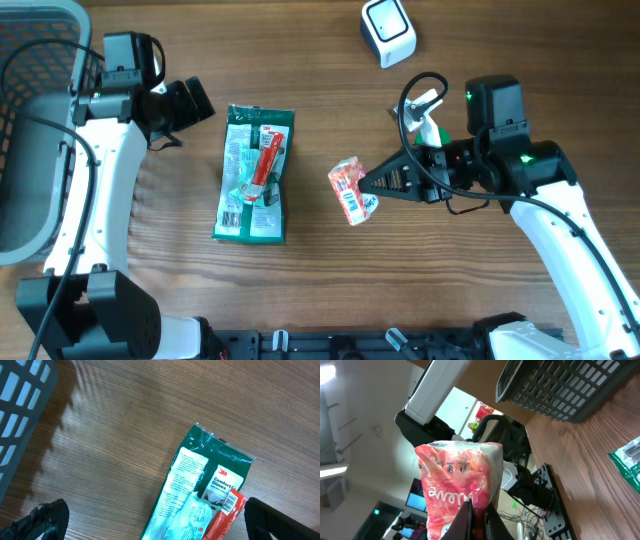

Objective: Scan the item barcode
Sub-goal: 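Lift the tissue pack and rotate it in the right gripper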

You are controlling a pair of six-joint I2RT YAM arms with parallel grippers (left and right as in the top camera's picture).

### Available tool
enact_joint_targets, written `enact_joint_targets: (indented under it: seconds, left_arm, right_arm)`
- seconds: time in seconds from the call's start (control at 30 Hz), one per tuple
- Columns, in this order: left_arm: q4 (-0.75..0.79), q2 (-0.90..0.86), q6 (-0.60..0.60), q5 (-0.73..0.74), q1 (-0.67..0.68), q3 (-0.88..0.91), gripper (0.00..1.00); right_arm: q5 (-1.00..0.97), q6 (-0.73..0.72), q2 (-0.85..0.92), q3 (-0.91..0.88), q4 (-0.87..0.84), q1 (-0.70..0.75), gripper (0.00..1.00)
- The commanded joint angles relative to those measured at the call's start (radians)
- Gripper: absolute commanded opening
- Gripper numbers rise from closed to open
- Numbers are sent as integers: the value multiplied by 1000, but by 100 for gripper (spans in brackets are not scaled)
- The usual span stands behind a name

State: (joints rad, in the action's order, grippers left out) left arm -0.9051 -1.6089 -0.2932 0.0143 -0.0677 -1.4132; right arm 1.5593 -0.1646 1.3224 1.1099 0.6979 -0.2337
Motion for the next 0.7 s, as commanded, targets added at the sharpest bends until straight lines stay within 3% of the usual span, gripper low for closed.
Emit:
enact_joint_targets:
  seconds: [0.0,0.2,0.37,0.67]
  left_arm:
    - [2,9,1,8,-3,-11,100]
    - [2,9,1,8,-3,-11,100]
    - [2,9,1,8,-3,-11,100]
    - [2,9,1,8,-3,-11,100]
  right_arm:
    - [36,-7,-16,2,-5,2,4]
    - [33,-14,-16,2,-27,2,4]
    - [-147,-103,-16,2,-61,2,4]
    - [-307,-100,-16,-4,-53,1,4]
